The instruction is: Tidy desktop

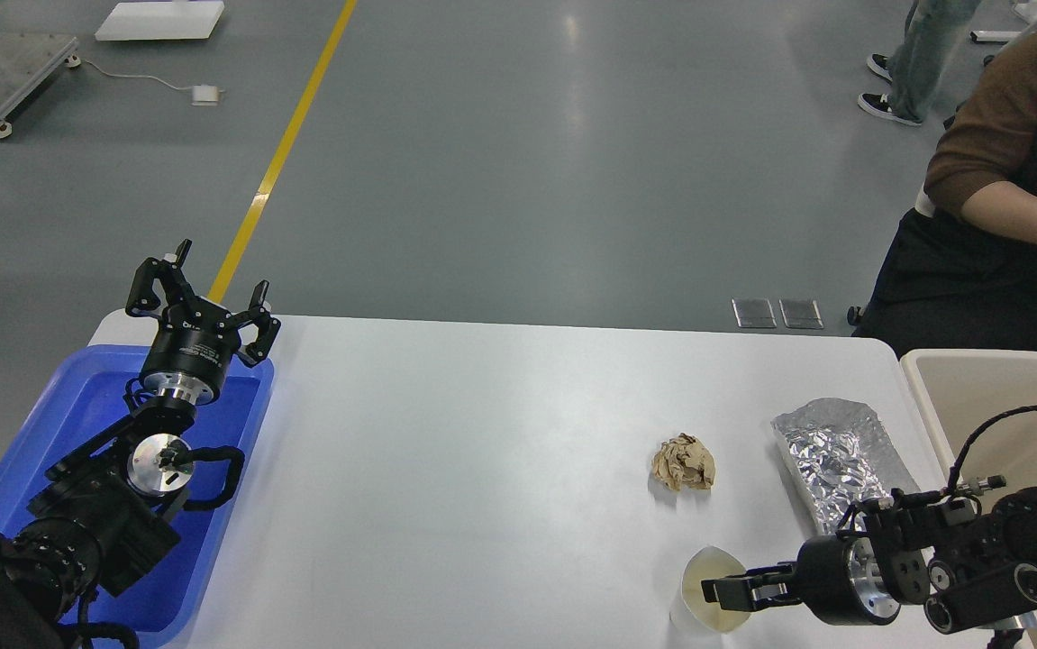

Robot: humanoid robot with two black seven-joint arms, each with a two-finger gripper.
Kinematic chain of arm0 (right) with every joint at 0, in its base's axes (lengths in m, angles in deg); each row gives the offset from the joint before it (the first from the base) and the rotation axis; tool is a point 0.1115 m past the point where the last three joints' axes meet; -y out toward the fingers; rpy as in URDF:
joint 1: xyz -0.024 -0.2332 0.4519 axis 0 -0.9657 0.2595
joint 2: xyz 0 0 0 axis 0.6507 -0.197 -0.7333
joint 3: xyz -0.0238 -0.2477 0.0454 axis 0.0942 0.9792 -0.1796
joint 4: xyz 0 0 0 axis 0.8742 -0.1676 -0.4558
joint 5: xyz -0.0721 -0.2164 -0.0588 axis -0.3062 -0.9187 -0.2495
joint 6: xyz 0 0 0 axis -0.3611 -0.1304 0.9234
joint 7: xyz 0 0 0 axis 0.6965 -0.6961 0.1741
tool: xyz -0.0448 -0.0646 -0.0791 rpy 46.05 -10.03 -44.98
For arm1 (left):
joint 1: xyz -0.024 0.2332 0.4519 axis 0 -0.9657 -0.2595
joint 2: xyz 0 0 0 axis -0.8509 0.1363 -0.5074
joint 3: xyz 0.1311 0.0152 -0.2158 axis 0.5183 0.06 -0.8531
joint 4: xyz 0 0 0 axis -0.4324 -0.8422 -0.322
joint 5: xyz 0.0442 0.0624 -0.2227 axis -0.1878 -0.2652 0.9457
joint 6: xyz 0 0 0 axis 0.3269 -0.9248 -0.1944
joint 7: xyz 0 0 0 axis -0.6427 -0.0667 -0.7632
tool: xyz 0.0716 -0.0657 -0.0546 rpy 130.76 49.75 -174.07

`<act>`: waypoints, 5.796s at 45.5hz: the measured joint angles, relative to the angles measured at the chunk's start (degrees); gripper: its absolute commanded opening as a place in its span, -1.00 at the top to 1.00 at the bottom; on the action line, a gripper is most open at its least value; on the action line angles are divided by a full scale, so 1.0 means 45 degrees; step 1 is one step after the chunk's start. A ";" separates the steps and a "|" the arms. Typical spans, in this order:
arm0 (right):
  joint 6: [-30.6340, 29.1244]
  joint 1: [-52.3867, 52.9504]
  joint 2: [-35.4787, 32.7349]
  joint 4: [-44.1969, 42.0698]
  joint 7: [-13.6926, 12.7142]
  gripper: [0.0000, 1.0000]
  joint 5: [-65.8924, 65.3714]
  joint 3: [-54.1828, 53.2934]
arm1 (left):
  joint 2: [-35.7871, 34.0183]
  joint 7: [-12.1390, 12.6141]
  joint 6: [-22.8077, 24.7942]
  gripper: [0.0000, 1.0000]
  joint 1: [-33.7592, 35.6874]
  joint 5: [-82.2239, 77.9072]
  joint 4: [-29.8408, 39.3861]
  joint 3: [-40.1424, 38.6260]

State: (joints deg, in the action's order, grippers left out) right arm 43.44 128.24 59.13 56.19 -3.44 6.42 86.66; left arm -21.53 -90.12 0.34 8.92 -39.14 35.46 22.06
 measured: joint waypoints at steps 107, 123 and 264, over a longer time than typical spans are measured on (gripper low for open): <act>-0.2723 0.0190 -0.2880 -1.0954 -0.1215 1.00 1.0799 -0.2994 | 0.0006 0.0003 0.0001 -1.00 -0.0002 0.0002 0.0000 0.0000; -0.2701 -0.5001 -0.2959 -1.5764 -0.2729 1.00 1.1162 -0.4697 | 0.0006 0.0004 0.0003 -1.00 0.0001 0.0002 -0.0002 0.0000; -0.4737 -0.4683 -0.2180 -0.9712 -0.1567 -1.00 0.8396 -2.3764 | 0.0000 0.0001 -0.0001 -1.00 -0.0002 0.0001 -0.0004 0.0000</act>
State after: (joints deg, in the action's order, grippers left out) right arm 22.12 107.17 49.32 12.48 -10.49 44.20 -20.27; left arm -21.53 -90.11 0.34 8.91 -39.14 35.44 22.06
